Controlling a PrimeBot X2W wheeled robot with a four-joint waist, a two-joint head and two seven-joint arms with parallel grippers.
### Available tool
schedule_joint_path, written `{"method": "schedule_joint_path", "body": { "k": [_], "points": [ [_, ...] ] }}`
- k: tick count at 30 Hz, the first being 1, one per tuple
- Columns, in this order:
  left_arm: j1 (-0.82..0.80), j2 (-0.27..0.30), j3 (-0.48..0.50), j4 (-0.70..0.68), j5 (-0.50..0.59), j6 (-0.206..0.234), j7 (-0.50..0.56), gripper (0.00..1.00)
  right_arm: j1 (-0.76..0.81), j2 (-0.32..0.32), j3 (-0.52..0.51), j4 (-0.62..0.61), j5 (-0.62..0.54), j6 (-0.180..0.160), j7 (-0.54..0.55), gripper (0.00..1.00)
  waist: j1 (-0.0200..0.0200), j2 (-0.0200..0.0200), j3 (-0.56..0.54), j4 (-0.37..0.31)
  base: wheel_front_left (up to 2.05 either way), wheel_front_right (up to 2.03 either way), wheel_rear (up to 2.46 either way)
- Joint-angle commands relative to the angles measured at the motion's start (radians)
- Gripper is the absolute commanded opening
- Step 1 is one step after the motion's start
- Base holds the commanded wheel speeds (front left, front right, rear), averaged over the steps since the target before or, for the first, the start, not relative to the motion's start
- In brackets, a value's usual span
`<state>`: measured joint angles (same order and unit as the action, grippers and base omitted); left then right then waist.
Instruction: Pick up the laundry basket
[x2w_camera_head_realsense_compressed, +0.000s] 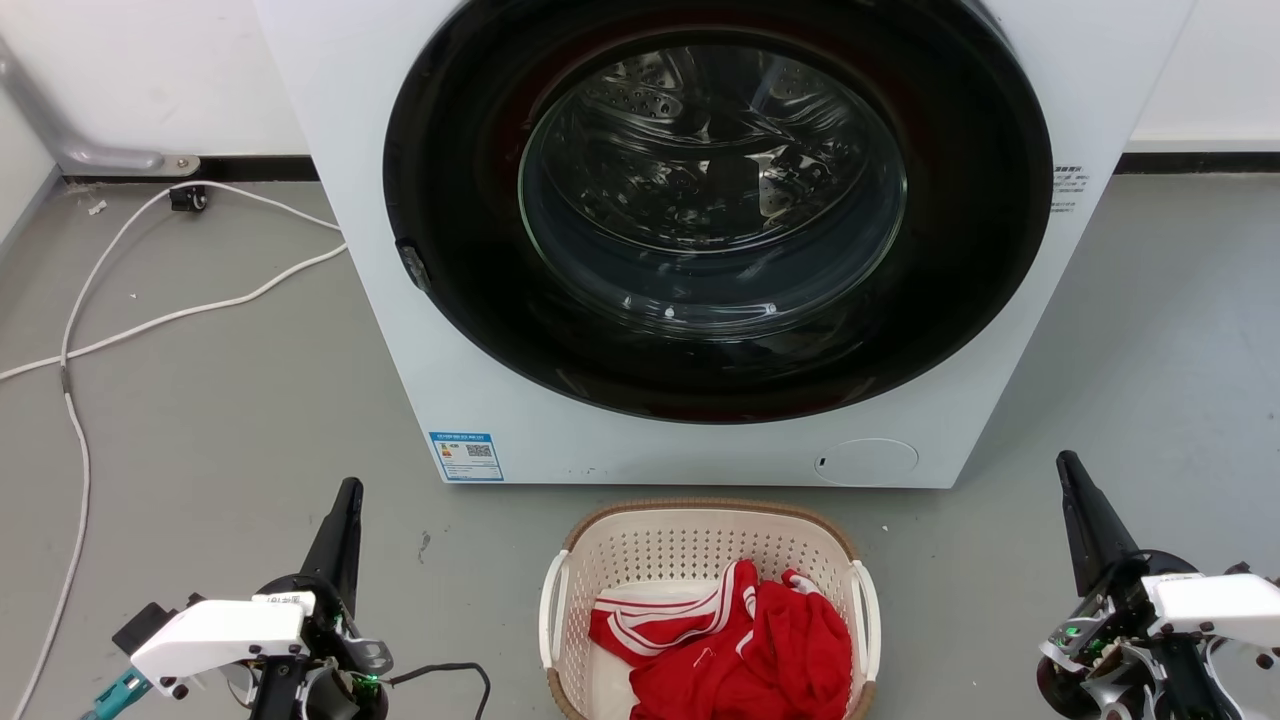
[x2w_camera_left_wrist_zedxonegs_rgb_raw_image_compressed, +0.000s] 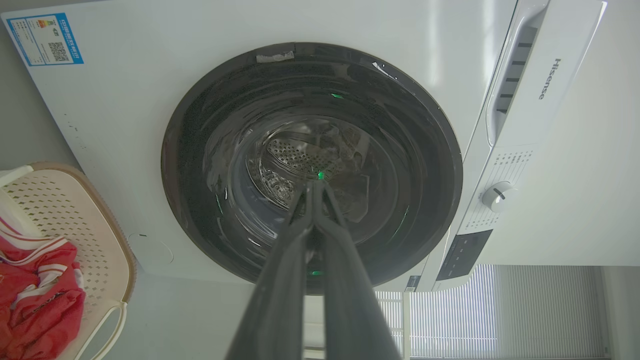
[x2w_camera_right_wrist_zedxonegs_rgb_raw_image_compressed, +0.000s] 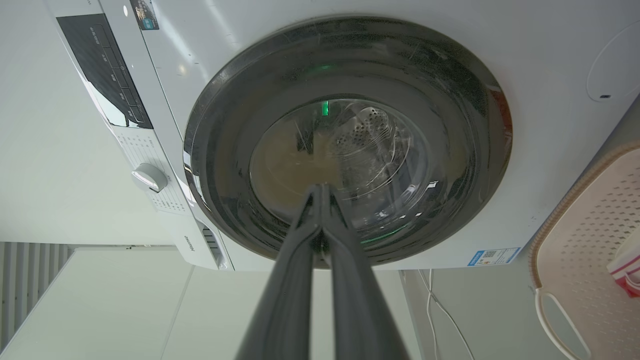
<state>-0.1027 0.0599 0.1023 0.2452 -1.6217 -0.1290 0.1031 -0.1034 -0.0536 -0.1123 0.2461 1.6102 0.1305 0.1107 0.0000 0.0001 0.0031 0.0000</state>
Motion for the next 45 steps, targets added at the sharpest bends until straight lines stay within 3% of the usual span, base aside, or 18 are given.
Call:
{"method": "schedule_joint_path", "body": {
  "k": [1,29,30,39,45],
  "points": [
    [-0.01,-0.002,0.003,0.002,0.007,-0.003,0.004,0.0,-0.012,0.004,-0.001,0.001,-0.002,0.0,0.003,0.0,0.0,-0.0001,0.0,0.0,0.0,0.0,0.0],
    [-0.011,-0.004,0.007,0.002,0.007,-0.003,0.007,0.0,-0.012,0.004,-0.002,0.001,-0.003,0.0,0.004,0.0,0.0,-0.0001,0.0,0.0,0.0,0.0,0.0],
    [0.0,-0.003,0.005,0.0,0.007,0.0,0.004,1.0,0.0,0.001,-0.001,0.0,0.0,0.0,0.0,1.0,0.0,-0.0001,0.0,0.0,0.0,0.0,0.0],
    [0.006,-0.007,-0.042,-0.004,0.012,0.001,-0.029,1.0,0.027,0.001,0.011,-0.011,-0.028,0.0,-0.034,1.0,0.0,-0.0001,-0.001,0.0,0.0,0.0,0.0],
    [0.002,-0.006,-0.068,-0.021,0.087,0.0,-0.06,1.0,0.041,0.0,0.02,-0.034,-0.112,0.0,-0.064,1.0,0.0,-0.0001,-0.002,0.001,0.0,0.0,0.0]
  ]
}}
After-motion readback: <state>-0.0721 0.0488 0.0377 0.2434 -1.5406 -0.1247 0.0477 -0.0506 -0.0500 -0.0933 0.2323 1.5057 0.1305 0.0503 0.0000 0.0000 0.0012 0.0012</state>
